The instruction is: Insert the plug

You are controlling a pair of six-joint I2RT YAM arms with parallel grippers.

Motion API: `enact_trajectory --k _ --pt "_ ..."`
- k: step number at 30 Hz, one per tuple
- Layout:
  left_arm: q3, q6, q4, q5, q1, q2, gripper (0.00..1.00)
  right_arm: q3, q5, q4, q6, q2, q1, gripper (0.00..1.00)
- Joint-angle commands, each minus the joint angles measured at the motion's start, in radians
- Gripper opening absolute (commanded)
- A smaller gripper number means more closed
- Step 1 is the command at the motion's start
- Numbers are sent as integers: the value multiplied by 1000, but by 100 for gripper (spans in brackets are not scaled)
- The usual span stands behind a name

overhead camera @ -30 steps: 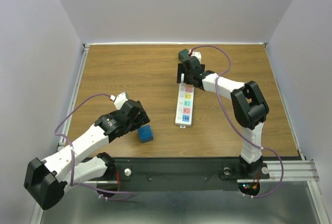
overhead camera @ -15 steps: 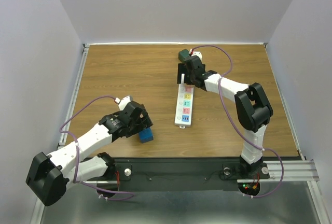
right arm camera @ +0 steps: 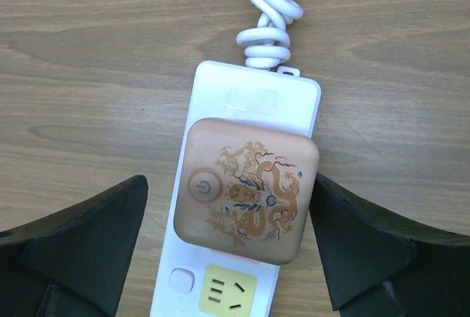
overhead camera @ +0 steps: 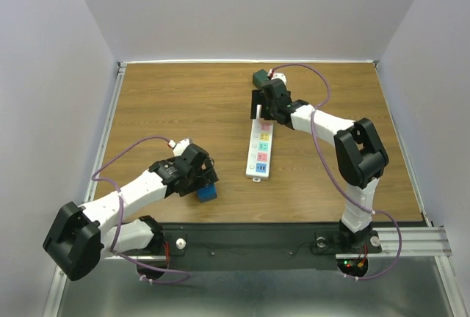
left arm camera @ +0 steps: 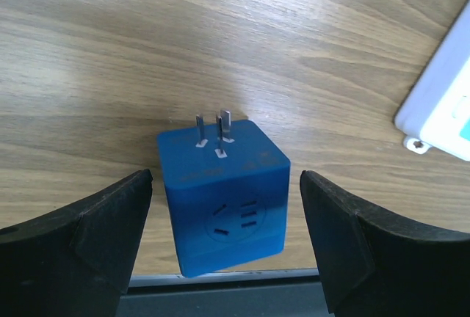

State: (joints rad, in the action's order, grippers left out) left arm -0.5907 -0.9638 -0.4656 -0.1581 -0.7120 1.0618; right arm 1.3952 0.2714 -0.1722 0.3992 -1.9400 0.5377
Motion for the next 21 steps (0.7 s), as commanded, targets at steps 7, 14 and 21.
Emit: enact_trajectory --k 7,14,21 --pt "8 54 97 38 -7 89 88 -31 -35 34 -26 111 4 94" --pt "5 88 160 100 -9 139 22 -84 -26 43 -72 193 4 94" --pt "-46 96 223 149 -10 164 0 -160 -76 63 -170 350 5 92"
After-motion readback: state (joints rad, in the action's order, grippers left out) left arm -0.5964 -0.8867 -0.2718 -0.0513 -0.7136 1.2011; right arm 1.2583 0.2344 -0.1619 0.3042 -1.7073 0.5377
